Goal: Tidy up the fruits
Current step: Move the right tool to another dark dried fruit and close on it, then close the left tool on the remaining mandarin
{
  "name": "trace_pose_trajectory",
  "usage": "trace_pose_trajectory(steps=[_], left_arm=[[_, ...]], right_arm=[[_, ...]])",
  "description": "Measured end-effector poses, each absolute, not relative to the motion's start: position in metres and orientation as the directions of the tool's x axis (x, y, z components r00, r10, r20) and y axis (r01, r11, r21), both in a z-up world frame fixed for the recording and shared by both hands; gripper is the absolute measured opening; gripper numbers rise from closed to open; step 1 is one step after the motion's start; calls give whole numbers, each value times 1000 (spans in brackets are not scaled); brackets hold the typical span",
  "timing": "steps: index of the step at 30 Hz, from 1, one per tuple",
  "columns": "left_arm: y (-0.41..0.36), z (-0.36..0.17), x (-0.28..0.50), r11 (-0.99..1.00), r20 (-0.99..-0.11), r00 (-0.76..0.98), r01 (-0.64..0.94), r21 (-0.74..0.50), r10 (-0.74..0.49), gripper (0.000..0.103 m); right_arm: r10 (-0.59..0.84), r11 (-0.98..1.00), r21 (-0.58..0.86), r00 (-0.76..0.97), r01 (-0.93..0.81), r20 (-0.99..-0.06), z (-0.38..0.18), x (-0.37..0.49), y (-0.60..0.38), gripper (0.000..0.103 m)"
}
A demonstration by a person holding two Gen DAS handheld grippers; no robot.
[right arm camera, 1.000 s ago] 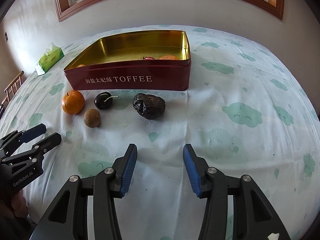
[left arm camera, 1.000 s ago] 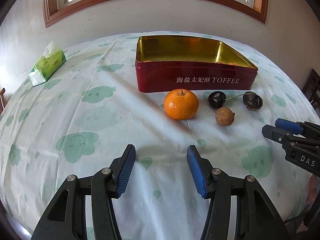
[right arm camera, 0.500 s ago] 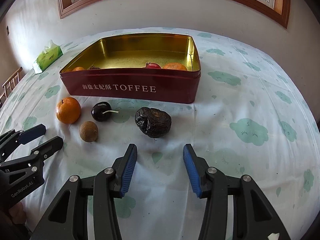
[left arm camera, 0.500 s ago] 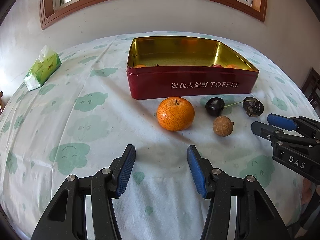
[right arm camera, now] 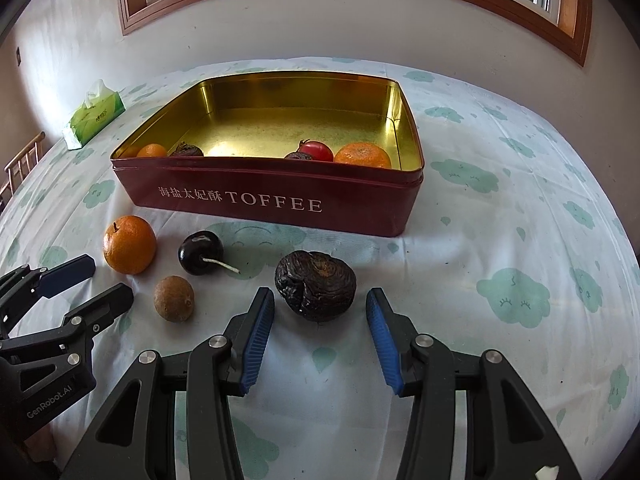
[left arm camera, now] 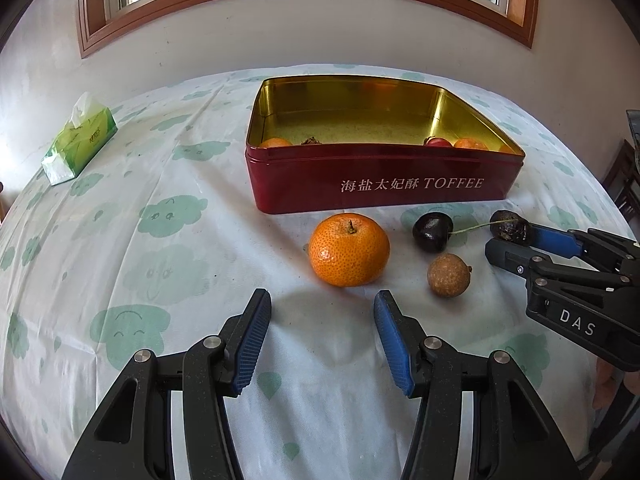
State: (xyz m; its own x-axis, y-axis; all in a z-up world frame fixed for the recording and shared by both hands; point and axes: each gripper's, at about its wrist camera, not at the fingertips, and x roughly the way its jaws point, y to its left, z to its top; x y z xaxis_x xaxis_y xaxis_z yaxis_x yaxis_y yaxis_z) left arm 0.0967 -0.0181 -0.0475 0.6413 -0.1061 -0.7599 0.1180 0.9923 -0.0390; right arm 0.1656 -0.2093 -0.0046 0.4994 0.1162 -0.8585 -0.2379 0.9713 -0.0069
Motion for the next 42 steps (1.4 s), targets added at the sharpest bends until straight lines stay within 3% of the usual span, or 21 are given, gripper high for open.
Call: trace_pose_trajectory(steps=[3, 8, 42], left_arm=[[-18, -48, 99, 992, -759, 641, 119, -44, -110, 55], [-17, -48, 101, 991, -758, 641, 119, -54, -119, 55], [-32, -48, 132, 992, -770, 630, 120, -33, -102, 55]], right_arm=[[117, 971, -7, 503, -237, -857, -5, 168, -209, 44], [123, 967, -12, 506, -255, -854, -4, 169, -207, 35], [79, 985, -15, 526, -172, -847, -5, 163, -244, 34]])
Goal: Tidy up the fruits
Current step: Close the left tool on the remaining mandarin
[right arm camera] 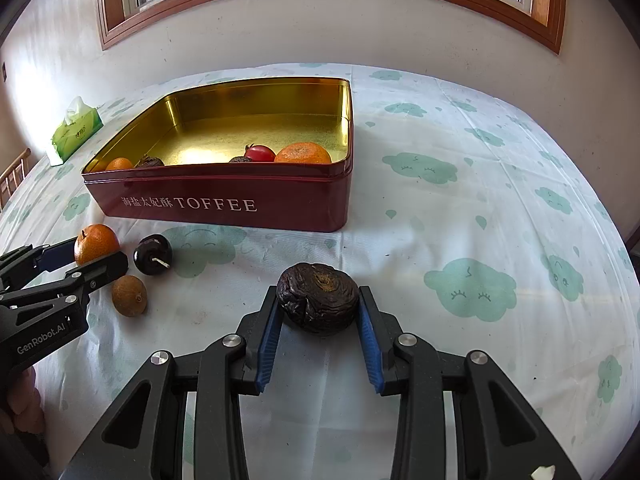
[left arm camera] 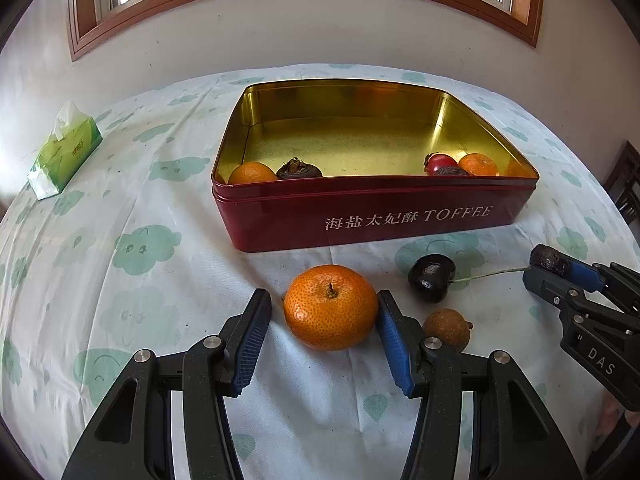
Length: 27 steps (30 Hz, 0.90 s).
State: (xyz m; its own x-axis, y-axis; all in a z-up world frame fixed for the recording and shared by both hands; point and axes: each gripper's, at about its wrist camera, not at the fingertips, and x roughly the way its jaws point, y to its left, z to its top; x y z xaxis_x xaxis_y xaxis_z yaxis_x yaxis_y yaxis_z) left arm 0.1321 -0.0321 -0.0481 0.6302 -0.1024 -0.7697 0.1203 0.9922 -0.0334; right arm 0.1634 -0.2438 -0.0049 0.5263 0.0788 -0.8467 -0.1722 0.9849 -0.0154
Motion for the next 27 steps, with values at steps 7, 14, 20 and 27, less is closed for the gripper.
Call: trace_pose_trajectory(steps=[7, 14, 20, 27], left_arm=[[-33, -48, 132, 992, -769, 632, 120, -28, -98, 51], [-35, -48, 130, 991, -765, 637, 133, -18, -100, 44], [-34, -48, 131, 991, -765, 637, 130, -18, -97, 43], [-34, -48, 131, 991, -765, 637, 130, -18, -98, 43]], right_arm=[[78, 985, -17, 527, -172, -846, -5, 163, -244, 34], [77, 985, -17, 527, -171, -846, -5, 163, -243, 34], [76, 985, -18, 528, -171, -846, -5, 163, -244, 34], [75, 985, -19, 528, -171, -846, -5, 162, -244, 34]])
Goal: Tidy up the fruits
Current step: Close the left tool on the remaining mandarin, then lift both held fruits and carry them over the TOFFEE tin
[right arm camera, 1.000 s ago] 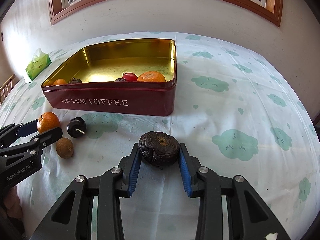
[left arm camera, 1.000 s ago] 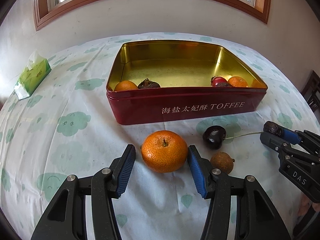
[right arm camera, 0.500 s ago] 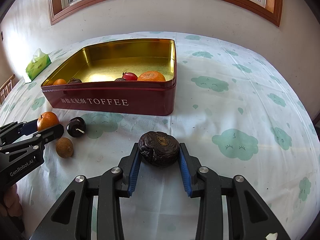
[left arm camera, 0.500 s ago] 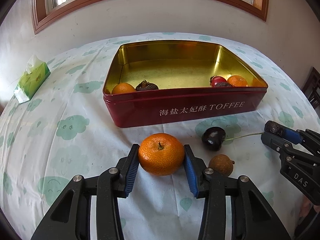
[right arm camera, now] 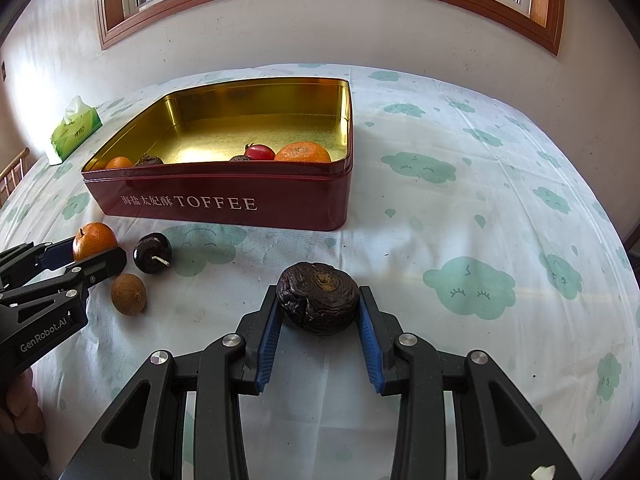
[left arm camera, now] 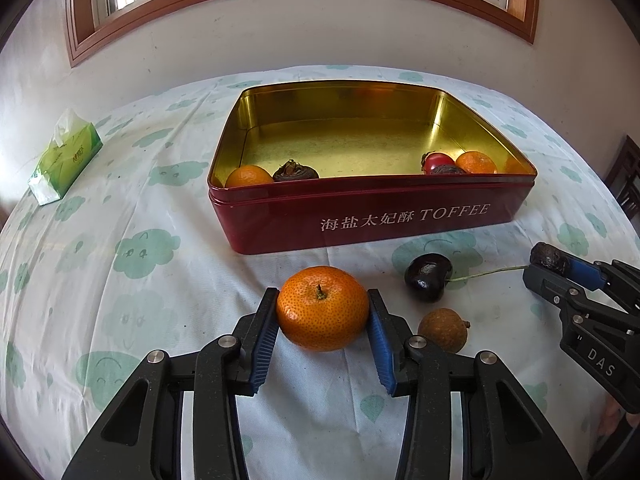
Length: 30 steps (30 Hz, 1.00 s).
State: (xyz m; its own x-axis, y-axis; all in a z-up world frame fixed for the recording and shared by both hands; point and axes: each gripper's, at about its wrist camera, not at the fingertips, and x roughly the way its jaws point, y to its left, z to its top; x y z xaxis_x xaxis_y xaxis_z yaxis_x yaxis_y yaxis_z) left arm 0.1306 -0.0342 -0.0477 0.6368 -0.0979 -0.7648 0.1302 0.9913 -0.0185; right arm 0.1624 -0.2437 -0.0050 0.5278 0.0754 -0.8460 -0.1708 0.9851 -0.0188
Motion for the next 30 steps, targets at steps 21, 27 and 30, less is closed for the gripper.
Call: trace_pose_trajectory(steps=[21, 27, 30], left_arm=[[-34, -48, 131, 991, -764, 636, 129, -29, -106, 43], [-35, -47, 130, 991, -765, 636, 132, -22, -102, 43], [-36, -47, 128, 990, -765, 635, 141, -18, -104, 43]], right_arm=[[73, 986, -19, 523, -168, -849, -5, 163, -243, 33], [79, 985, -14, 510, -174, -857, 0, 161, -245, 33], [80, 985, -12, 509, -174, -857, 4, 161, -244, 33]])
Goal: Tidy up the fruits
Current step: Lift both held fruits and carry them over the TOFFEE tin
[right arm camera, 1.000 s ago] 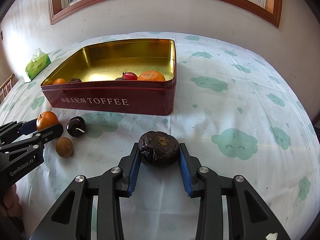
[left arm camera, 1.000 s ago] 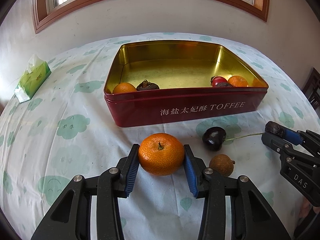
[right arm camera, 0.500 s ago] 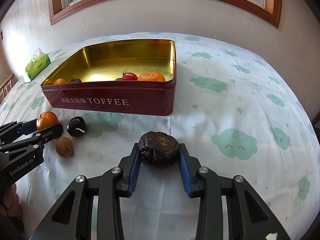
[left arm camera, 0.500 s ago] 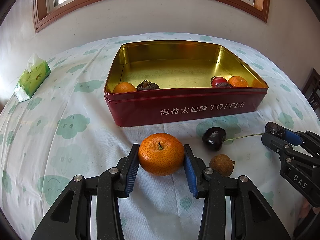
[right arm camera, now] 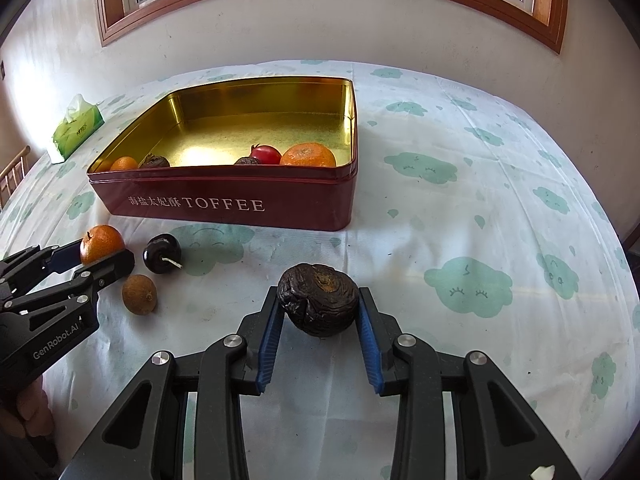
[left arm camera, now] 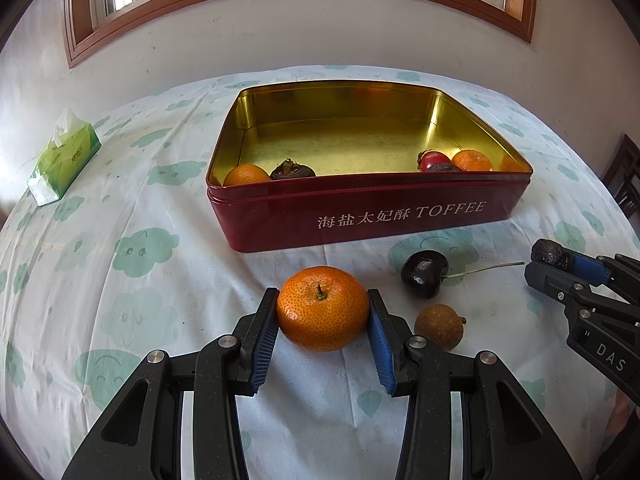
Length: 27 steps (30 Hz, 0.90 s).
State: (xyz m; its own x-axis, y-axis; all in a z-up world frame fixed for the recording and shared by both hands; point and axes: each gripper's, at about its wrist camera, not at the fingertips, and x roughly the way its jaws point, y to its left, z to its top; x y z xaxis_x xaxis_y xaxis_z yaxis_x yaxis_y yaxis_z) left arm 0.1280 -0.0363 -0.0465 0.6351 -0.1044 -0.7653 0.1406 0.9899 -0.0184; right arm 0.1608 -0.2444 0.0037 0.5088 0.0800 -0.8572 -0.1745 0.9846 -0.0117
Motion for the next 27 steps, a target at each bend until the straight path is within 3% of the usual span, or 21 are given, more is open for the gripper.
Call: trace_pose_trajectory(steps=[27], left_arm=[[-16, 6, 128, 989, -696, 703, 115, -89, -144, 43]], right_arm=[[113, 981, -5, 595, -194, -796, 59, 180, -237, 33]])
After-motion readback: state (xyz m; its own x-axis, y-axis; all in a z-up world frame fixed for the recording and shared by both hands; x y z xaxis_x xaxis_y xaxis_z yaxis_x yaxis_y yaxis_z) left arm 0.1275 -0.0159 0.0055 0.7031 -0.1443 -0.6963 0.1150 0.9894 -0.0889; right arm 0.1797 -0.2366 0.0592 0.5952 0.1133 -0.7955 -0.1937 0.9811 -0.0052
